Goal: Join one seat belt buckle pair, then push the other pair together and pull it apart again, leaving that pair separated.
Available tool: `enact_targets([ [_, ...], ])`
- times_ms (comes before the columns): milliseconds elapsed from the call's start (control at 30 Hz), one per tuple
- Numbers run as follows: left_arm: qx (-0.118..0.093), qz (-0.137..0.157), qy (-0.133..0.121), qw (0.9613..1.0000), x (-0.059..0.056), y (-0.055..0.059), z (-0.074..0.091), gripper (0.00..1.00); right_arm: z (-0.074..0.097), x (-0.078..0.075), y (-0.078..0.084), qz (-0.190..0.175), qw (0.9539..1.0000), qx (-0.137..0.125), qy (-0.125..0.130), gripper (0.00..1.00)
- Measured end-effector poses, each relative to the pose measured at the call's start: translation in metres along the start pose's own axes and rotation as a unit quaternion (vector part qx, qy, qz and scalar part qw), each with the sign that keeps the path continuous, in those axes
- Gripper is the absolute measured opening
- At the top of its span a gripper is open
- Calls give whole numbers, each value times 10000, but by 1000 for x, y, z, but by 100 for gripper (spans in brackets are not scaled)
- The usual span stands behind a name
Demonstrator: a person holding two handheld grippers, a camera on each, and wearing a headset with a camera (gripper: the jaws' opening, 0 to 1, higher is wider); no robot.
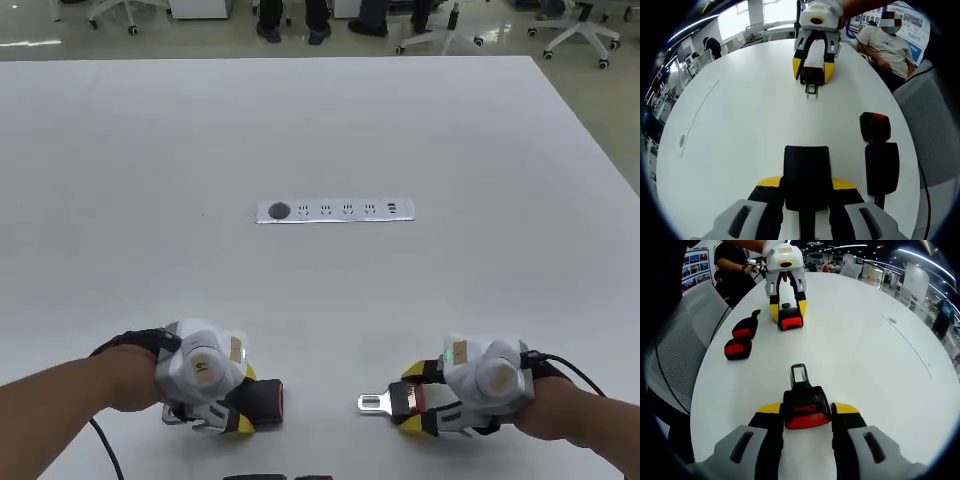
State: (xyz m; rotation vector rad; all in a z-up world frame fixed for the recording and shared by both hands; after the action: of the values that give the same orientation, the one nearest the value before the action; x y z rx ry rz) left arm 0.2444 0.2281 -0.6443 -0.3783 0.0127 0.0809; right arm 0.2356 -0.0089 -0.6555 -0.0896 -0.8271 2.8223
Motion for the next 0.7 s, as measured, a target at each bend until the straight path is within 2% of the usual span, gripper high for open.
enact_targets([
  [133, -22, 76, -10, 10000, 0, 3, -2, 39, 1, -3, 2, -191, 9997, 62, 113, 39],
  [233, -61, 123, 181, 9997, -7, 3, -1, 50, 0, -3, 3, -303, 9994, 46, 177, 41],
  [267, -86, 306, 141, 9994, -7, 3, -1, 53, 1, -3, 3, -318, 9993, 29, 212, 43],
  [333, -93, 408, 3, 9991, -4, 5, 1, 64, 4, -2, 1, -452, 9983, -100, 355, 51],
  [367, -196, 563, -10, 9982, -3, 4, 3, 67, 5, -2, 1, -539, 9976, -165, 396, 55],
  [433, -365, 864, 34, 9956, -3, 5, 7, 69, 6, -3, 1, -686, 9961, -219, 506, 58],
  [467, -364, 854, 7, 9957, -2, 6, 8, 69, 7, -4, 2, -748, 9951, -235, 595, 58],
  [567, -456, 1016, -63, 9938, -1, 7, 10, 72, 9, -6, 1, -1214, 9889, -473, 721, 60],
  [633, -588, 1195, -235, 9908, 3, 8, 12, 76, 13, -11, 1, -1441, 9821, -595, 1055, 60],
  [700, -743, 1466, -434, 9855, 10, 9, 14, 78, 14, -14, 2, -1655, 9752, -770, 1253, 62],
])
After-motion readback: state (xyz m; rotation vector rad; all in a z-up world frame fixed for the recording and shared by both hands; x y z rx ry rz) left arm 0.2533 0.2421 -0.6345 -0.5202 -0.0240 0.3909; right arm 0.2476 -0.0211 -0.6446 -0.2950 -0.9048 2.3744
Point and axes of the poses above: the centre of the closed fingertips' face, and the gripper's own axes: z roughly backward along the fingers, x roughly to its left, y roughly out of its underside, the point moved 5 cm from there along z, roughly backward along the fingers, and after that the axes turned 8 degrees about x, right-handed, at the moved point
